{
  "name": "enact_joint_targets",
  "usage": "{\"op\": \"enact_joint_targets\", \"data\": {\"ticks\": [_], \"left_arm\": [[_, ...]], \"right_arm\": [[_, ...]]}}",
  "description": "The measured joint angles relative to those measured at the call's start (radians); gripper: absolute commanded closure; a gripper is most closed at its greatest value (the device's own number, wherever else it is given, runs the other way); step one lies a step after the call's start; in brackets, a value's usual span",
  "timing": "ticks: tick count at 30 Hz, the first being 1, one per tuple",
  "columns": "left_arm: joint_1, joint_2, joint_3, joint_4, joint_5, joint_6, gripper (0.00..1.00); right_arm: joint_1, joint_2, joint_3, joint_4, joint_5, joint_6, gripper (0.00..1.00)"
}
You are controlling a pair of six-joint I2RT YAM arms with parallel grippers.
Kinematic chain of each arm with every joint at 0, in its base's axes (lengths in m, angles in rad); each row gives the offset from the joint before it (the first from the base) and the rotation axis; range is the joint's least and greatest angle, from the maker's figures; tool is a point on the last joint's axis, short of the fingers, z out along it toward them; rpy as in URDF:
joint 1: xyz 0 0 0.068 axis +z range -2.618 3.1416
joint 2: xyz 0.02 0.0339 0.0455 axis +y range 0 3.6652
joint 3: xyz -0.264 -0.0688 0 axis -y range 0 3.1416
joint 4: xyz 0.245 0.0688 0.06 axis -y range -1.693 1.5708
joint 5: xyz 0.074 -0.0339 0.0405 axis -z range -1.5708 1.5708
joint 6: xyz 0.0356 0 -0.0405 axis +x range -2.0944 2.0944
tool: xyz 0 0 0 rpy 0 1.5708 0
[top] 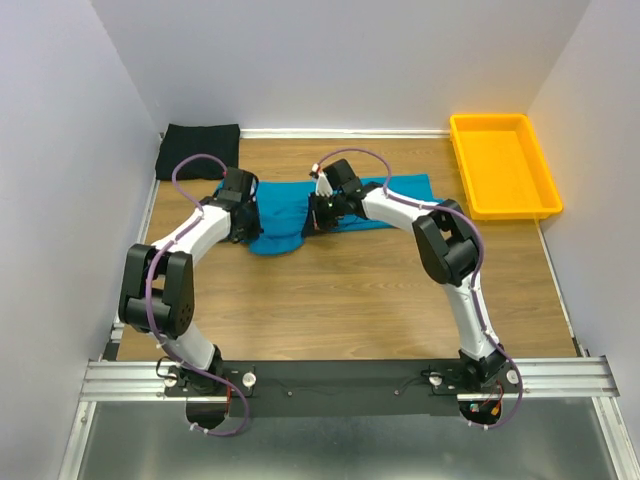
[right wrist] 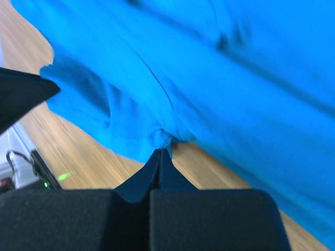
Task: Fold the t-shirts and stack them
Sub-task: Fold the tshirt
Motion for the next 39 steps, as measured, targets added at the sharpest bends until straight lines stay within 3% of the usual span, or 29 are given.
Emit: {"op": "enact_joint_targets", "data": {"ticks": [6, 18, 26, 39], "left_arm": [[0.036, 0.04, 0.159, 0.042, -0.041, -0.002, 1.0], [0.058, 0.327, 0.475, 0.196, -0.065, -0.012, 1.0], [0.061, 0.422, 0.548, 0.272, -0.064, -0.018, 1.0], [0.077, 0.432, 0.538, 0.235, -0.057, -0.047, 1.0]], "right_arm": [[-0.026, 0.022, 0.122, 0.002, 0.031, 0.005, 0.99], [-0.119, 0.22, 0.42, 0.006, 0.064, 0.035, 0.99], [-0.132, 0.305, 0.548, 0.007, 0.091, 0.038, 0.99], [-0.134, 0.313, 0.534, 0.012, 0.073, 0.037, 0.99]]}}
